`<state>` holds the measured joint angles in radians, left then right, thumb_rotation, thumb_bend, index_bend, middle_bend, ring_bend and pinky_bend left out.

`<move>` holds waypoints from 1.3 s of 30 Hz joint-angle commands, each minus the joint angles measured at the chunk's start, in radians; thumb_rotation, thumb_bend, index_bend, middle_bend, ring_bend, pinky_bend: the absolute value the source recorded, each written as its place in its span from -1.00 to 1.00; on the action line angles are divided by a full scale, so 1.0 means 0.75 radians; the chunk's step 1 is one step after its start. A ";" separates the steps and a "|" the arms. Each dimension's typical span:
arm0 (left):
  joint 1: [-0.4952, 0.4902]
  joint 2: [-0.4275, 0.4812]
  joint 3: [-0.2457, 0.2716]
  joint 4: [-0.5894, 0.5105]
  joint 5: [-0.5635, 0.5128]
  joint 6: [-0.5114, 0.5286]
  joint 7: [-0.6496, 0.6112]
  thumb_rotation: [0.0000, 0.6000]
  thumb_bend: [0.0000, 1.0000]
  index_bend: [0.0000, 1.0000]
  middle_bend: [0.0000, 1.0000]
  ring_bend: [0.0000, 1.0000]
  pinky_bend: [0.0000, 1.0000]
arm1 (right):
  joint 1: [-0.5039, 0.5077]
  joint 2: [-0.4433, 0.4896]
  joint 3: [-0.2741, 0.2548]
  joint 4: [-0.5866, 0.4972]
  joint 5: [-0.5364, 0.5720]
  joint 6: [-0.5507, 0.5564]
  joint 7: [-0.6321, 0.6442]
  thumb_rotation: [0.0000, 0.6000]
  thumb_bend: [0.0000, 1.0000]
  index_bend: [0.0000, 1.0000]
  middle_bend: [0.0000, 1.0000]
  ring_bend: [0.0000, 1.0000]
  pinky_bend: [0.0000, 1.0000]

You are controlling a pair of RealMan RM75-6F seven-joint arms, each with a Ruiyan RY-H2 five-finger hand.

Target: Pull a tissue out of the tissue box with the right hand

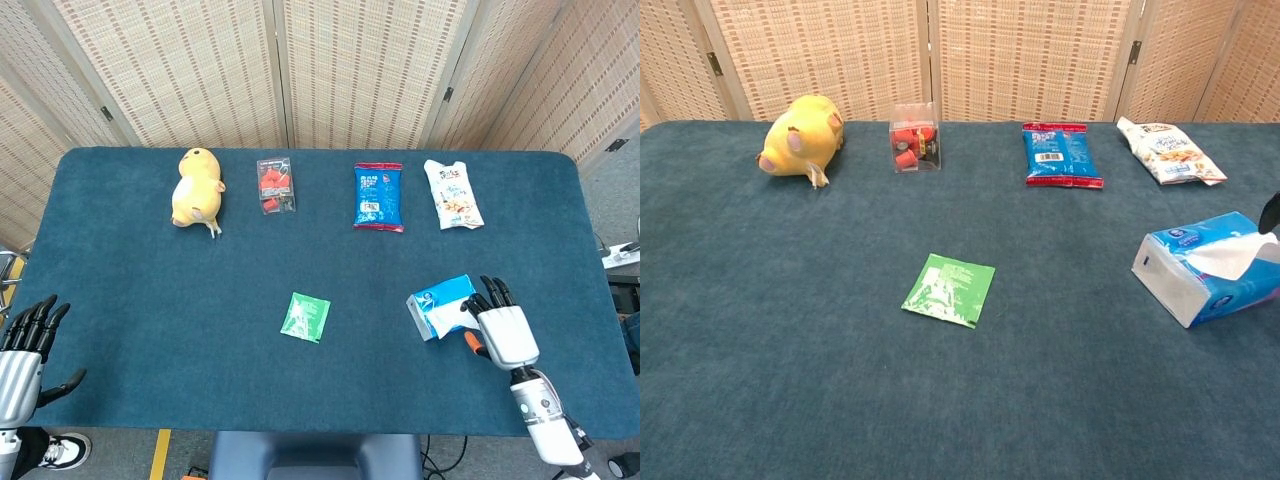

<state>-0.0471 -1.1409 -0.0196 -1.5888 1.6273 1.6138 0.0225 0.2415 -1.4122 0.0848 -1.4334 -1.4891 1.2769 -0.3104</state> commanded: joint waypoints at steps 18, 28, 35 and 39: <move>0.002 0.002 -0.001 -0.002 0.005 0.009 -0.002 1.00 -0.51 -1.00 -1.00 -1.00 -0.73 | -0.027 0.073 0.019 -0.110 -0.154 0.285 0.132 1.00 -0.14 0.34 0.11 -0.65 -0.65; 0.004 -0.001 0.002 -0.006 0.013 0.013 0.012 1.00 -0.51 -1.00 -1.00 -1.00 -0.73 | -0.151 0.186 -0.033 -0.237 -0.454 0.671 0.269 1.00 -0.17 0.34 0.10 -0.65 -0.62; 0.004 -0.001 0.003 -0.005 0.016 0.013 0.013 1.00 -0.51 -1.00 -1.00 -1.00 -0.73 | -0.221 0.218 -0.175 -0.203 -0.521 0.639 0.294 1.00 -0.19 0.34 0.08 -0.65 -0.61; 0.004 -0.003 0.004 -0.005 0.018 0.015 0.017 1.00 -0.51 -1.00 -1.00 -1.00 -0.73 | -0.217 0.212 -0.181 -0.177 -0.462 0.549 0.267 1.00 -0.21 0.34 0.03 -0.65 -0.61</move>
<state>-0.0441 -1.1429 -0.0166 -1.5928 1.6411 1.6246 0.0354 0.0810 -1.2536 -0.0456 -1.5781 -1.8570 1.7184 -0.1013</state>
